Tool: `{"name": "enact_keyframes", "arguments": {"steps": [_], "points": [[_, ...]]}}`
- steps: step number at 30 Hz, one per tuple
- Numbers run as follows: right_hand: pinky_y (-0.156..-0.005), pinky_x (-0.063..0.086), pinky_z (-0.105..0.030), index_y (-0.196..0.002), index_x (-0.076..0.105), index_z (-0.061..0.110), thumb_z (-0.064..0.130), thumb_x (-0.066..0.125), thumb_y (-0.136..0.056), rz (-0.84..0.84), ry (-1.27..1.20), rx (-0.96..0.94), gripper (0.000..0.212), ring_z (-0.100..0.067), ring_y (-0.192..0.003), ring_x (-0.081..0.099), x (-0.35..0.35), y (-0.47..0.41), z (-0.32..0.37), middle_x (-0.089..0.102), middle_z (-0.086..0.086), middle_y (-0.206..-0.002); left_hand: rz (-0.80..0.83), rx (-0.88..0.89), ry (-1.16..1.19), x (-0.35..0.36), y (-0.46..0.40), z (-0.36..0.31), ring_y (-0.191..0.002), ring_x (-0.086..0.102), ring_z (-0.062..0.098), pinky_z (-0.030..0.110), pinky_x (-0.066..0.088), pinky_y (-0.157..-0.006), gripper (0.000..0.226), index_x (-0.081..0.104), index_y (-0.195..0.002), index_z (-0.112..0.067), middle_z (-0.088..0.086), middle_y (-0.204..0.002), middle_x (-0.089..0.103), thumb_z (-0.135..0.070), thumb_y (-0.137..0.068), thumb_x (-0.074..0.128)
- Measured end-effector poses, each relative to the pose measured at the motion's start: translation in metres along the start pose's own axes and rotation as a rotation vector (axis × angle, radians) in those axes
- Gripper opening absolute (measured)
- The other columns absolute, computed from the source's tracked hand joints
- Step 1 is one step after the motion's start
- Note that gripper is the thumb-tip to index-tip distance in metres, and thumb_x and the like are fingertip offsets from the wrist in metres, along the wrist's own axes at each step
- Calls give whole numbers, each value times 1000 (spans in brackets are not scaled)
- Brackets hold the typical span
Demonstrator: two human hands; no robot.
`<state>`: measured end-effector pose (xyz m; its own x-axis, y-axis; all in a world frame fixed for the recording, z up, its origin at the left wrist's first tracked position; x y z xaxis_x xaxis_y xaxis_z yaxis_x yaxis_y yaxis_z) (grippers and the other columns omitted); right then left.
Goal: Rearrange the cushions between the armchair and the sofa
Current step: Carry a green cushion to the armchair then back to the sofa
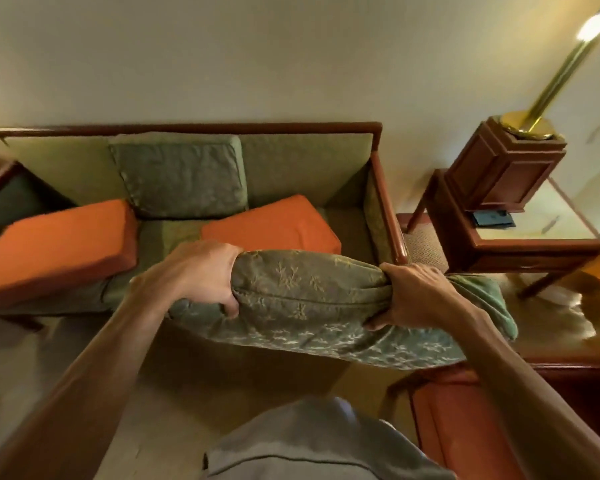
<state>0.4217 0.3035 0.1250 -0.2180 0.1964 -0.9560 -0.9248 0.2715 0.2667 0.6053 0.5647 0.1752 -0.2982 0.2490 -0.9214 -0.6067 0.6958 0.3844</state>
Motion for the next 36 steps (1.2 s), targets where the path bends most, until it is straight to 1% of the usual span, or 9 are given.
{"name": "enact_keyframes", "arguments": {"steps": [3, 6, 9, 11, 17, 24, 27, 30, 36], "points": [[-72, 46, -36, -89, 47, 34, 86, 72, -39, 31, -7, -70, 77, -20, -83, 63, -5, -44, 47, 65, 11, -85, 4, -67, 7, -1, 3, 58, -77, 56, 11, 30, 46, -66, 71, 58, -102, -37, -18, -86, 61, -64, -42, 85], [-68, 44, -36, -87, 48, 34, 86, 72, -38, 73, -20, -120, 76, -17, -80, 61, -12, -87, 82, 61, 13, -80, 19, -164, 26, 2, 1, 105, -63, 52, 4, 28, 43, -58, 62, 60, -89, -40, -18, -72, 56, -64, -39, 86], [-67, 44, -34, -86, 48, 36, 84, 76, -39, 96, -4, -189, 72, -16, -77, 59, -20, -135, 118, 55, 15, -74, 12, -212, 93, 8, -5, 156, -86, 65, 13, 30, 45, -66, 73, 63, -98, -38, -14, -91, 68, -65, -33, 85], [-70, 47, -34, -89, 51, 34, 83, 77, -40, 108, 17, -236, 73, -16, -78, 61, -24, -171, 140, 59, 12, -77, 6, -232, 149, 10, -11, 190, -94, 65, 15, 32, 47, -71, 73, 60, -98, -39, -14, -98, 69, -65, -34, 83], [-77, 54, -35, -108, 61, 34, 89, 68, -36, 117, 49, -332, 91, -13, -83, 63, -35, -296, 193, 68, 10, -92, 6, -290, 231, -9, -61, 286, -93, 61, 12, 33, 46, -75, 74, 58, -105, -39, -17, -99, 65, -62, -40, 84], [-86, 51, -36, -130, 52, 42, 94, 62, -33, 99, -32, -366, 111, -11, -100, 63, -46, -455, 237, 68, 14, -110, -7, -297, 209, -53, -158, 404, -90, 57, 9, 33, 39, -70, 73, 55, -106, -39, -18, -98, 61, -63, -42, 81], [-78, 48, -33, -117, 54, 37, 93, 60, -37, 128, 8, -390, 98, -14, -97, 64, -56, -505, 257, 67, 13, -108, -19, -289, 189, -65, -194, 447, -96, 60, 13, 33, 41, -74, 74, 54, -109, -37, -15, -105, 63, -62, -44, 80], [-71, 34, -33, -97, 42, 33, 87, 66, -49, 115, 48, -407, 76, -19, -95, 63, -67, -544, 274, 65, 12, -100, -43, -262, 159, -78, -230, 484, -97, 59, 15, 32, 36, -74, 73, 53, -108, -36, -14, -105, 60, -57, -45, 82], [-70, 39, -35, -100, 49, 31, 87, 68, -44, 121, -23, -294, 81, -21, -92, 63, -80, -649, 292, 65, 7, -93, -37, -188, 140, -96, -333, 572, -107, 54, 20, 38, 43, -87, 85, 47, -108, -28, -7, -110, 54, -60, -40, 86]]}}
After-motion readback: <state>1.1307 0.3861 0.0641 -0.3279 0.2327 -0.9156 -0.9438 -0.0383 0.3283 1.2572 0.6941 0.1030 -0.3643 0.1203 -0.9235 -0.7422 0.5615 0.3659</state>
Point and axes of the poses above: each hand's wrist, its own y-axis away from the middle knuckle, its own x-axis out of the palm, z = x × y, the point moved 4 cm from there along -y, towards the middle knuckle
